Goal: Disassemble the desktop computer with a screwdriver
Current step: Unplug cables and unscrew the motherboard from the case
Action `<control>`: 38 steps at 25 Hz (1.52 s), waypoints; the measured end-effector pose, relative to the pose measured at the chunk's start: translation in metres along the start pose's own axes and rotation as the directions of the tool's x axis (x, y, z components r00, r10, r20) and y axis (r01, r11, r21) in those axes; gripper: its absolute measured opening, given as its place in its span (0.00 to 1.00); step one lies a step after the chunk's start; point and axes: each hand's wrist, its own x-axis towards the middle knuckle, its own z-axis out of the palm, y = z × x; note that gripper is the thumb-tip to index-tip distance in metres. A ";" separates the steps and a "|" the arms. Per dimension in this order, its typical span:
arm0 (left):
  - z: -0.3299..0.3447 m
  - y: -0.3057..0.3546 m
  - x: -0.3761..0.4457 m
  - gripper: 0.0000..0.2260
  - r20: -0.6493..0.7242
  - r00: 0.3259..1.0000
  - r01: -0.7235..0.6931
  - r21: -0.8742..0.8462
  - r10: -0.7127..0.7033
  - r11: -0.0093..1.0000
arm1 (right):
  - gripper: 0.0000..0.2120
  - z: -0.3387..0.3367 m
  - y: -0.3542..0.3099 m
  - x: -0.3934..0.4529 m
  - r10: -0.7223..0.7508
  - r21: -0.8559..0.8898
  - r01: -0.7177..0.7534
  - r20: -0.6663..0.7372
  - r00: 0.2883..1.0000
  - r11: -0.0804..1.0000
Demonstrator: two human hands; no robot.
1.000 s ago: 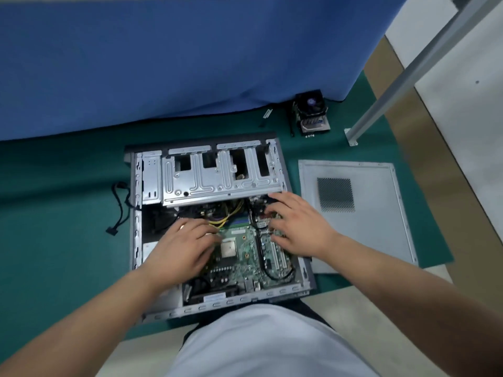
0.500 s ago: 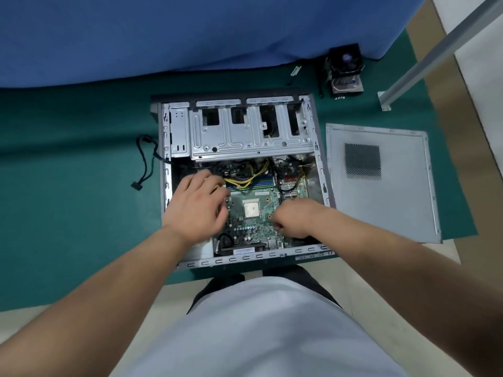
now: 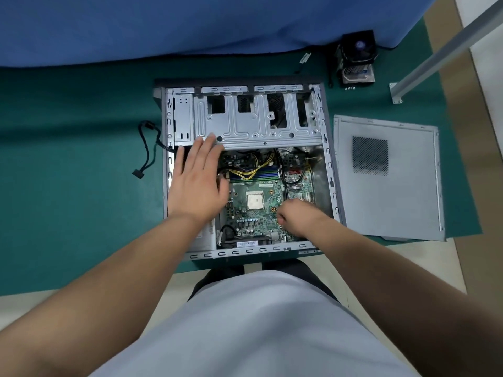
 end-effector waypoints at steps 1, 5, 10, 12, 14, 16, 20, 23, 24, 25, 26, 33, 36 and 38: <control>0.000 0.001 0.000 0.30 0.008 1.000 0.016 0.016 -0.016 1.000 | 0.09 0.000 -0.002 0.000 0.001 -0.017 -0.001 0.000 1.000 1.000; -0.002 0.002 0.000 0.31 0.022 0.999 0.025 0.039 -0.026 0.999 | 0.06 -0.001 -0.004 -0.002 -0.012 -0.149 0.004 -0.053 0.999 0.989; -0.001 0.002 0.000 0.31 0.012 1.000 0.019 0.058 -0.019 0.998 | 0.06 -0.004 -0.005 -0.005 -0.054 -0.255 0.025 -0.107 0.993 0.966; -0.001 0.002 0.000 0.32 0.010 1.000 0.022 0.070 -0.023 0.997 | 0.06 -0.005 -0.007 -0.006 -0.045 -0.251 0.016 -0.113 0.993 0.968; -0.001 0.002 0.001 0.31 0.005 1.000 0.024 0.079 -0.025 0.997 | 0.06 -0.006 -0.008 -0.007 -0.041 -0.236 0.014 -0.107 0.993 0.972; -0.001 0.002 0.001 0.31 0.003 1.000 0.024 0.081 -0.024 0.996 | 0.07 -0.007 -0.008 -0.007 -0.042 -0.237 0.017 -0.099 0.994 0.971; -0.001 0.002 0.001 0.31 -0.006 1.000 0.028 0.069 -0.028 0.997 | 0.06 -0.007 -0.010 -0.008 -0.052 -0.262 0.028 -0.087 0.995 0.965; -0.001 0.003 0.001 0.31 -0.003 0.999 0.035 0.065 -0.035 0.997 | 0.07 -0.007 -0.010 -0.008 -0.049 -0.240 0.026 -0.093 0.994 0.970; -0.001 0.003 0.001 0.31 -0.005 0.999 0.036 0.064 -0.036 0.997 | 0.07 -0.007 -0.009 -0.009 -0.047 -0.231 0.024 -0.094 0.994 0.973; -0.001 0.003 0.001 0.31 -0.005 0.999 0.035 0.063 -0.035 0.997 | 0.07 -0.006 -0.009 -0.009 -0.044 -0.222 0.023 -0.093 0.995 0.975; -0.001 0.003 0.001 0.31 -0.004 0.999 0.034 0.061 -0.034 0.998 | 0.06 -0.007 -0.009 -0.010 -0.041 -0.213 0.021 -0.091 0.995 0.977; -0.001 0.002 0.001 0.31 -0.007 0.999 0.035 0.066 -0.035 0.997 | 0.06 -0.007 -0.011 -0.010 -0.071 -0.251 0.044 -0.098 0.993 0.967; -0.002 0.003 0.001 0.31 -0.011 0.999 0.031 0.063 -0.031 0.997 | 0.06 -0.006 -0.008 -0.011 -0.050 -0.197 0.030 -0.097 0.994 0.980; -0.002 0.003 0.000 0.31 -0.009 0.999 0.032 0.065 -0.031 0.997 | 0.06 -0.006 -0.007 -0.011 -0.049 -0.189 0.030 -0.097 0.994 0.981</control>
